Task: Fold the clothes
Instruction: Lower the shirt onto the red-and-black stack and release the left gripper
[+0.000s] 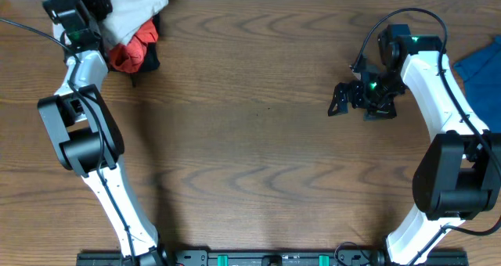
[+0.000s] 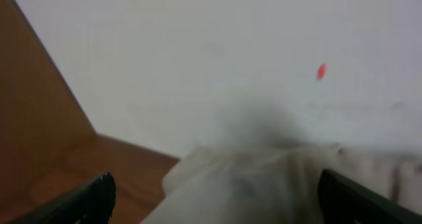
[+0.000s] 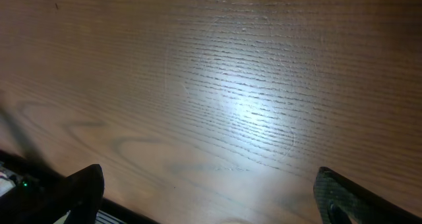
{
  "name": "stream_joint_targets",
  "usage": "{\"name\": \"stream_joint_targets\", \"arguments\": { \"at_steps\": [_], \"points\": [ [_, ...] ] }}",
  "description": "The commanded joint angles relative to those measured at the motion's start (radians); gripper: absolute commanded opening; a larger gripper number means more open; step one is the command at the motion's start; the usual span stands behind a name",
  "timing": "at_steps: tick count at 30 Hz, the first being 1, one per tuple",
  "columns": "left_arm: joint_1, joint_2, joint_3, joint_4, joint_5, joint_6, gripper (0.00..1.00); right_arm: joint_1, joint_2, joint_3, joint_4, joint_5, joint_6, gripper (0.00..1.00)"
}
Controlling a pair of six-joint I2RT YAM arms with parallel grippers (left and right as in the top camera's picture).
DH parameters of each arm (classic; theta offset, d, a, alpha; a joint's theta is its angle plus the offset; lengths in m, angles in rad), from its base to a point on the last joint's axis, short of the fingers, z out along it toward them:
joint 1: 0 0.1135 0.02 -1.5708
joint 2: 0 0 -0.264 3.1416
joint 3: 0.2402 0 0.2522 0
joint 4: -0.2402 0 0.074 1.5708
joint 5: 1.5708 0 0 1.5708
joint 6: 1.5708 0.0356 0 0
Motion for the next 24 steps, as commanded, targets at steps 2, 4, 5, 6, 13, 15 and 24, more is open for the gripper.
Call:
{"name": "stream_joint_targets", "arguments": {
  "at_steps": [2, 4, 5, 6, 13, 15, 24],
  "points": [
    [-0.034, -0.156, -0.004, 0.002, -0.015, 0.017, 0.98, -0.008, 0.003, 0.012, 0.000, -0.008, 0.014, 0.99],
    [-0.037, -0.177, -0.005, -0.018, -0.017, 0.018, 0.98, -0.008, 0.003, 0.012, 0.000, -0.007, 0.013, 0.99],
    [-0.037, -0.179, -0.004, -0.025, -0.024, 0.018, 0.98, -0.008, 0.003, 0.012, 0.000, -0.007, 0.013, 0.99],
    [-0.035, -0.179, -0.005, -0.035, -0.053, 0.018, 0.98, -0.008, 0.003, 0.012, 0.000, -0.007, 0.013, 0.99],
    [0.005, -0.139, -0.005, -0.243, -0.128, 0.016, 0.98, -0.008, 0.003, 0.012, 0.002, -0.007, -0.002, 0.99],
    [0.022, -0.113, -0.005, -0.276, -0.128, 0.016, 0.98, -0.008, 0.003, 0.012, 0.003, -0.007, -0.002, 0.99],
    [0.042, -0.007, -0.005, -0.293, -0.102, -0.021, 0.98, -0.008, 0.003, 0.012, 0.003, -0.008, 0.000, 0.99]
  ]
}}
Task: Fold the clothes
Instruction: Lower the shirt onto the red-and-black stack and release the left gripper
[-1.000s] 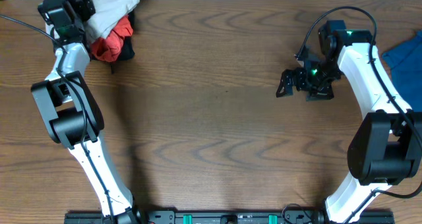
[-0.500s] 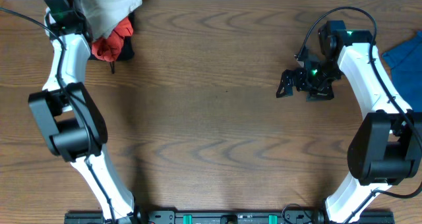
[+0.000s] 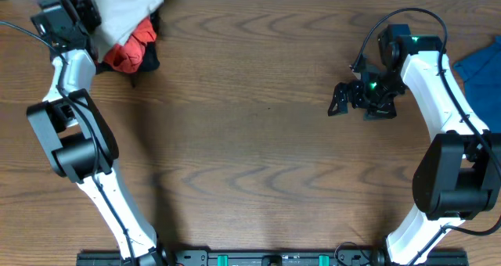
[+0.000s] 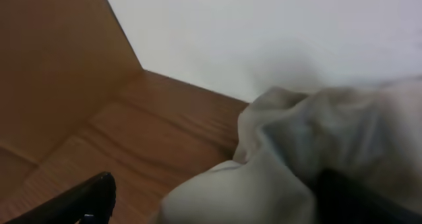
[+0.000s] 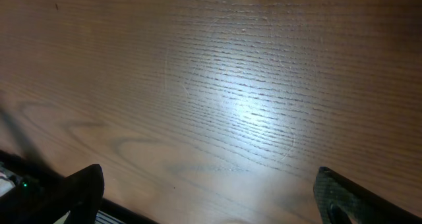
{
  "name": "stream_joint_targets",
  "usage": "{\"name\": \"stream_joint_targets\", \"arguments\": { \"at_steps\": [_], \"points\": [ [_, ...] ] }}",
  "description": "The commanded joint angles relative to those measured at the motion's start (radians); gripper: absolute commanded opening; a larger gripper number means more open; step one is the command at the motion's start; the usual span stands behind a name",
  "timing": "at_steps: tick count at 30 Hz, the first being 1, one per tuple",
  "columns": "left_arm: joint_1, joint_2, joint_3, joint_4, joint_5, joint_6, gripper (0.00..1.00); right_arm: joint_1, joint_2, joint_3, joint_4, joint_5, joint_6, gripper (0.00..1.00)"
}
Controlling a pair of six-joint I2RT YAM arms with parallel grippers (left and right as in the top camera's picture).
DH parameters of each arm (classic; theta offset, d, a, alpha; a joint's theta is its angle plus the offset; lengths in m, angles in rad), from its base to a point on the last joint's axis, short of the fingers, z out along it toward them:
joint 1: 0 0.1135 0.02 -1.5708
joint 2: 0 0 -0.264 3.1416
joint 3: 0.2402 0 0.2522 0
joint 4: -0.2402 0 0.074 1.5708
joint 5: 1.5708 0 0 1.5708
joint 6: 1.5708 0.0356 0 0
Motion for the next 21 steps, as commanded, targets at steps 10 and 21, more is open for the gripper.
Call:
{"name": "stream_joint_targets", "arguments": {
  "at_steps": [10, 21],
  "points": [
    [-0.041, -0.075, -0.006, 0.119, 0.003, 0.012, 0.98, -0.008, 0.003, 0.012, 0.000, -0.008, 0.003, 0.99],
    [-0.143, -0.189, -0.006, 0.023, 0.003, 0.011, 0.98, -0.008, 0.003, 0.012, 0.020, -0.008, 0.003, 0.99]
  ]
}}
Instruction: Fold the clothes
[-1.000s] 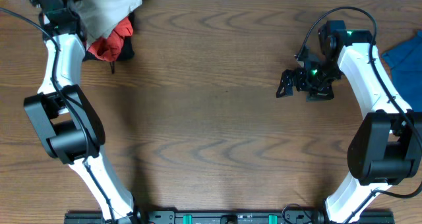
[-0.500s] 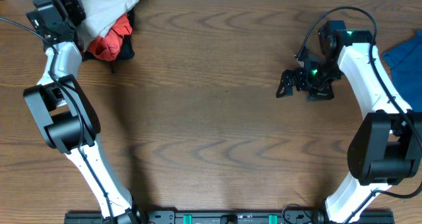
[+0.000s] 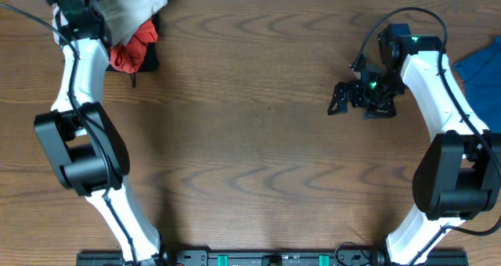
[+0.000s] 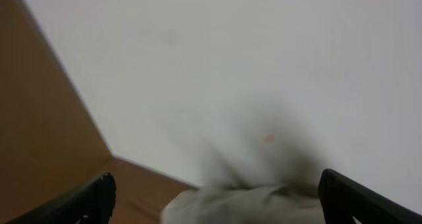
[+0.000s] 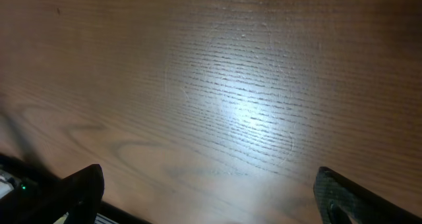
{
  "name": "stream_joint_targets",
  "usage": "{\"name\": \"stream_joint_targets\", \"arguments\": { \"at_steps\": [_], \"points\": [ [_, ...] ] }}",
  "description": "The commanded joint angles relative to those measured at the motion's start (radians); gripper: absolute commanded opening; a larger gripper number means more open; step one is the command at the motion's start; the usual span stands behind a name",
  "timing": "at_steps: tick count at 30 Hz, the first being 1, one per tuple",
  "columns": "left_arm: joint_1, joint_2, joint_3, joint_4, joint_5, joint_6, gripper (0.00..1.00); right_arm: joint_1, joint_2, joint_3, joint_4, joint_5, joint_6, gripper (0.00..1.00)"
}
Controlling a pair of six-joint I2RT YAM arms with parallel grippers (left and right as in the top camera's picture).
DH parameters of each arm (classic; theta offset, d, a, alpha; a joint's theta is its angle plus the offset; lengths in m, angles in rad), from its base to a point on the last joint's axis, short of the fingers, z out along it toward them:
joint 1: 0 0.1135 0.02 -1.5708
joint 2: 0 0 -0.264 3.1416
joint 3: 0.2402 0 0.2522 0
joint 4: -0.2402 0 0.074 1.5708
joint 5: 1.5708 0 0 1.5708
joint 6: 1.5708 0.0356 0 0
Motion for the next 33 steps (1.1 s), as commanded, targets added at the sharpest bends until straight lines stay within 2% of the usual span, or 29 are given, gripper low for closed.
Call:
{"name": "stream_joint_targets", "arguments": {
  "at_steps": [1, 15, 20, 27, 33],
  "points": [
    [-0.020, 0.010, -0.002, -0.044, 0.001, 0.013, 0.98, -0.008, 0.003, 0.012, 0.008, -0.007, 0.003, 0.99],
    [-0.027, 0.250, -0.002, -0.073, 0.001, 0.010, 0.98, -0.008, 0.003, 0.012, 0.009, -0.007, 0.003, 0.99],
    [-0.029, 0.172, -0.002, -0.022, 0.001, 0.010, 0.98, -0.008, 0.003, 0.012, 0.013, -0.007, 0.003, 0.99],
    [-0.047, -0.038, -0.002, 0.003, 0.001, 0.009, 0.98, -0.008, 0.002, 0.013, 0.043, -0.008, 0.032, 0.99],
    [-0.072, -0.220, -0.002, -0.145, 0.001, 0.009, 0.98, 0.010, -0.036, 0.013, 0.062, -0.029, 0.056, 0.99]
  ]
}}
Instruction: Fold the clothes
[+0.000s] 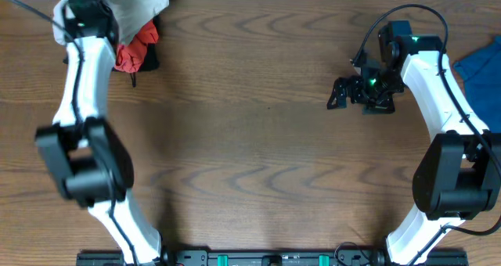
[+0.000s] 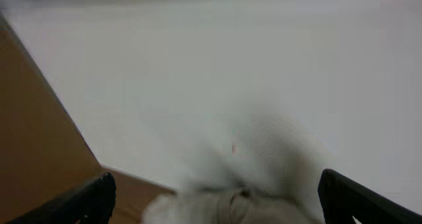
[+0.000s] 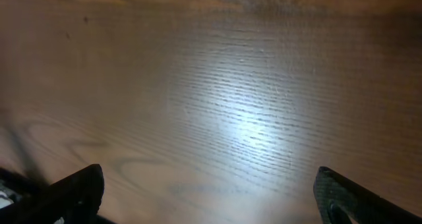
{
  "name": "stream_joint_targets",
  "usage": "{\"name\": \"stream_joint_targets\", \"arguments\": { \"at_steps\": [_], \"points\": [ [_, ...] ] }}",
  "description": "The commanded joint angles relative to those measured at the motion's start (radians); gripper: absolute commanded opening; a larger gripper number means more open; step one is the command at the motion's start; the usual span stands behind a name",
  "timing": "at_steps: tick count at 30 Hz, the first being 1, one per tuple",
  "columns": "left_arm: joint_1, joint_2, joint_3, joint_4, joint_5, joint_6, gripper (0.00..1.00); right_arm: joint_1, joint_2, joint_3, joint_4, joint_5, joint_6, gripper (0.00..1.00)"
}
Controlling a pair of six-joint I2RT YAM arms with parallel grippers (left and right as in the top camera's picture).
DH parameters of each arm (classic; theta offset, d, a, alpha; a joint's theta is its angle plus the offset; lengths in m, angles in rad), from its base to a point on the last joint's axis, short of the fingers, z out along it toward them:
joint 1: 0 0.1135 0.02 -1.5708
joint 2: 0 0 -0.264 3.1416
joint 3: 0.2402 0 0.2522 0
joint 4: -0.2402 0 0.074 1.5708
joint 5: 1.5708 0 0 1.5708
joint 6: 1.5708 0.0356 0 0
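A heap of clothes lies at the table's far left corner: a cream garment (image 1: 139,1) on top, a red one (image 1: 130,53) and a dark one (image 1: 149,60) under it. My left gripper (image 1: 84,6) is at the heap's far left edge, open. In the left wrist view its wide-apart fingertips (image 2: 89,196) frame a blurred cream fold (image 2: 224,207) low between them. My right gripper (image 1: 352,92) hovers open over bare wood (image 3: 250,118). A blue garment (image 1: 481,69) lies at the right edge.
The wooden table (image 1: 258,141) ends just behind the heap, with a white surface (image 2: 264,85) beyond its far edge. Both arm bases stand at the near edge, and the blue garment lies close beside the right arm's forearm.
My left gripper has shifted a little right along the heap's far edge, and the cream fold sits lower in its view. My right gripper has risen or tilted slightly, still open over bare wood.
My left gripper was open over the cream garment at the far corner. Then it stood further left, beside the heap's edge. Then it was back over the heap's far side, where it remains open. The right gripper stayed open over bare table throughout.
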Motion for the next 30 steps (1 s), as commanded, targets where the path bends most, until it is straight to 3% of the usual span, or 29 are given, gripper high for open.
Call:
{"name": "stream_joint_targets", "arguments": {
  "at_steps": [1, 7, 18, 24, 30],
  "points": [
    [-0.023, -0.119, 0.007, -0.072, -0.004, 0.010, 0.98, 0.014, -0.050, 0.013, 0.002, -0.022, 0.026, 0.99],
    [-0.073, -0.316, 0.007, -0.303, -0.005, -0.047, 0.98, 0.056, -0.203, 0.013, -0.007, 0.049, 0.039, 0.99],
    [-0.121, -0.708, 0.007, -0.758, -0.004, -0.383, 0.98, 0.133, -0.529, 0.012, -0.143, 0.242, 0.134, 0.99],
    [-0.135, -0.862, 0.007, -0.988, -0.004, -0.399, 0.98, 0.160, -0.688, -0.018, -0.198, 0.265, 0.150, 0.99],
    [-0.163, -0.976, 0.006, -1.105, 0.044, -0.466, 0.98, 0.166, -0.844, -0.152, -0.159, 0.274, 0.164, 0.99]
  ]
}}
